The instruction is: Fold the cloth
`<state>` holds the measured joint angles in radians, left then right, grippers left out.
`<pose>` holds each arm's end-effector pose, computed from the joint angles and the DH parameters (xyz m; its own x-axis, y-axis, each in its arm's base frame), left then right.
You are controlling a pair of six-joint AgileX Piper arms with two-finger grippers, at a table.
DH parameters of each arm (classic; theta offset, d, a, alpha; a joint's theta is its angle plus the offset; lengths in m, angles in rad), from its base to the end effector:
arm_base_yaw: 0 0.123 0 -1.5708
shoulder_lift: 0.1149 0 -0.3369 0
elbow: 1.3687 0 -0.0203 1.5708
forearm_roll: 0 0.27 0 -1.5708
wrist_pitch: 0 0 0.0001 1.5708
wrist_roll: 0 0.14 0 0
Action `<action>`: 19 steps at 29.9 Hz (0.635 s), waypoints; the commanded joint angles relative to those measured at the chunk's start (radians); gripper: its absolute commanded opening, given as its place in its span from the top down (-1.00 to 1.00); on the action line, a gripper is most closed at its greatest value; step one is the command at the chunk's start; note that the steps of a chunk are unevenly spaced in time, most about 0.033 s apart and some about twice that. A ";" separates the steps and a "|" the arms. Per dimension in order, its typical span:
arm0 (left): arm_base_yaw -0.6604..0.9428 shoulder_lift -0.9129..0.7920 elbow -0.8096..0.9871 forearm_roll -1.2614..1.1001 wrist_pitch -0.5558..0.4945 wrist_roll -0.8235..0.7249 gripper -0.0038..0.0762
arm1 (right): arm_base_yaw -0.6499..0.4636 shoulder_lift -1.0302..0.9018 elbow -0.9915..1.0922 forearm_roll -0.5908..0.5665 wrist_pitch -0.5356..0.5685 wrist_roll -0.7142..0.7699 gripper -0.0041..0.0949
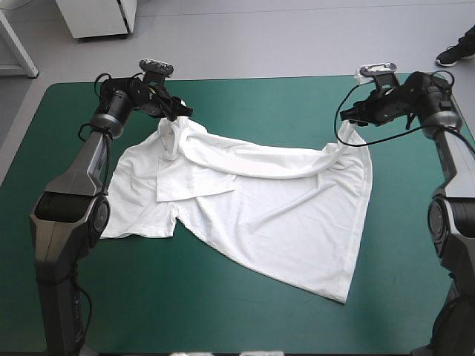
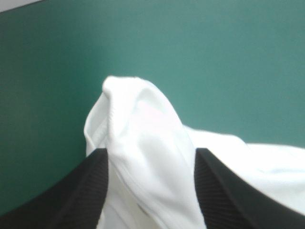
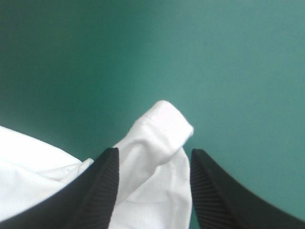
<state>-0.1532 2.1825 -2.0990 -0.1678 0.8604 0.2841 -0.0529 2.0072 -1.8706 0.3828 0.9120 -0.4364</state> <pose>0.5758 -0.1069 0.2917 -0.6905 0.2805 -0.6667 0.3590 0.9331 0.0207 0.5290 0.0134 0.3101 -0.7577 -0.1450 -0.6363 -0.2789 0.9534 0.1149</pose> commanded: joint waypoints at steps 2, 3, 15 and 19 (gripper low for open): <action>0.012 -0.166 -0.034 0.016 0.111 -0.030 -0.24 | -0.068 -0.139 -0.050 0.149 0.037 -0.053 -0.15; 0.012 -0.191 -0.034 0.042 0.132 -0.044 -0.24 | -0.075 -0.161 -0.050 0.159 0.061 -0.069 -0.15; 0.019 -0.514 0.156 0.321 0.280 -0.151 -0.23 | -0.058 -0.416 0.080 0.171 0.162 -0.061 -0.15; 0.030 -0.575 0.338 0.373 0.274 -0.174 -0.23 | -0.025 -0.499 0.191 0.133 0.167 -0.061 -0.15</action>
<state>-0.1310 1.6767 -1.8314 0.1708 1.1706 0.1333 -0.0980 1.6027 -1.7171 0.5116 1.1049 -0.4909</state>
